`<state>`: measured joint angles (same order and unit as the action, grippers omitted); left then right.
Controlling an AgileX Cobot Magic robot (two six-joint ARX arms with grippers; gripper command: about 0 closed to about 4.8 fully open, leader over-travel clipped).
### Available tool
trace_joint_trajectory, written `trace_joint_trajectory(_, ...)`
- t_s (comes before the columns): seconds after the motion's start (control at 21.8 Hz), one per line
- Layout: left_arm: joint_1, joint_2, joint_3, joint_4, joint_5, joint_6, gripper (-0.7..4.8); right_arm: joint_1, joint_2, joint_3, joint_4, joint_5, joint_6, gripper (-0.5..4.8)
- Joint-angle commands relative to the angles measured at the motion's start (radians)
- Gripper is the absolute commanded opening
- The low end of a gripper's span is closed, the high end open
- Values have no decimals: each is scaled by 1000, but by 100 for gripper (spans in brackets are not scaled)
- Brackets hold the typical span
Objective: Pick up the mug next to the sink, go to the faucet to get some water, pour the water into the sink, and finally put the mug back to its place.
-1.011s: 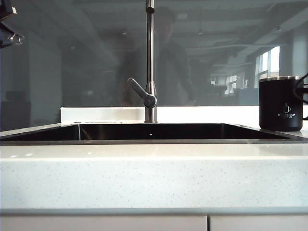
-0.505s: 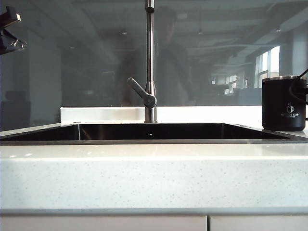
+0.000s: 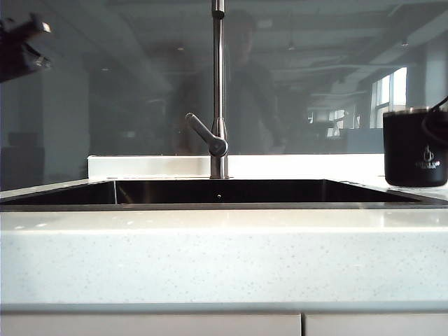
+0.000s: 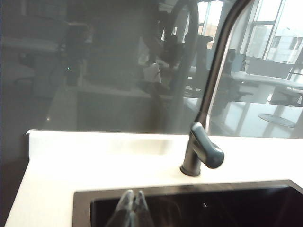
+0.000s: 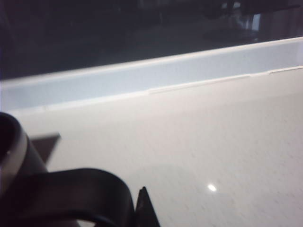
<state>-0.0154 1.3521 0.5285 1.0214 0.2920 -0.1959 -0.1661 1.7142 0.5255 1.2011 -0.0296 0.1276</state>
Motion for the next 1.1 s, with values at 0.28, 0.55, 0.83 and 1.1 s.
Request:
trace_joint_trajectory(0.28, 0, 611, 585, 15, 281, -33, 230, 187, -116, 170, -216, -67, 105, -6)
trace_joint_trajectory(0.55, -23, 1008, 1160, 10, 594, -348, 408, 358, -106, 565, -729, -96, 32, -6)
trace_joint_trajectory(0.83, -88, 1163, 1467, -77, 650, -347, 408, 473, 11, 834, -918, -77, -84, -6)
trace_joint_trajectory(1.1, -156, 1164, 1482, -118, 602, -259, 408, 525, 161, 1027, -921, -32, -75, -6)
